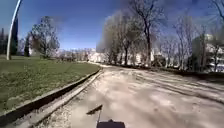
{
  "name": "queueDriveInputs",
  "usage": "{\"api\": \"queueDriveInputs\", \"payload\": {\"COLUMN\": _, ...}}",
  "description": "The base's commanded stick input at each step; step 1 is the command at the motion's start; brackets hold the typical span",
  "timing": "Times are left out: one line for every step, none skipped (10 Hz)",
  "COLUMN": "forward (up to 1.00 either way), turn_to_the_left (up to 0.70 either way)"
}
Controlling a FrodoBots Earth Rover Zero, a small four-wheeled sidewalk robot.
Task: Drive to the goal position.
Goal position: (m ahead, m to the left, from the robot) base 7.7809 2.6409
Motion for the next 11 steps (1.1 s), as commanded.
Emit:
{"api": "queueDriveInputs", "payload": {"forward": 0.95, "turn_to_the_left": 0.0}}
{"api": "queueDriveInputs", "payload": {"forward": 0.95, "turn_to_the_left": 0.0}}
{"api": "queueDriveInputs", "payload": {"forward": 0.95, "turn_to_the_left": 0.0}}
{"api": "queueDriveInputs", "payload": {"forward": 0.94, "turn_to_the_left": 0.0}}
{"api": "queueDriveInputs", "payload": {"forward": 0.92, "turn_to_the_left": 0.0}}
{"api": "queueDriveInputs", "payload": {"forward": 0.92, "turn_to_the_left": 0.0}}
{"api": "queueDriveInputs", "payload": {"forward": 0.92, "turn_to_the_left": 0.0}}
{"api": "queueDriveInputs", "payload": {"forward": 0.92, "turn_to_the_left": 0.0}}
{"api": "queueDriveInputs", "payload": {"forward": 0.92, "turn_to_the_left": 0.0}}
{"api": "queueDriveInputs", "payload": {"forward": 0.92, "turn_to_the_left": 0.0}}
{"api": "queueDriveInputs", "payload": {"forward": 0.92, "turn_to_the_left": 0.0}}
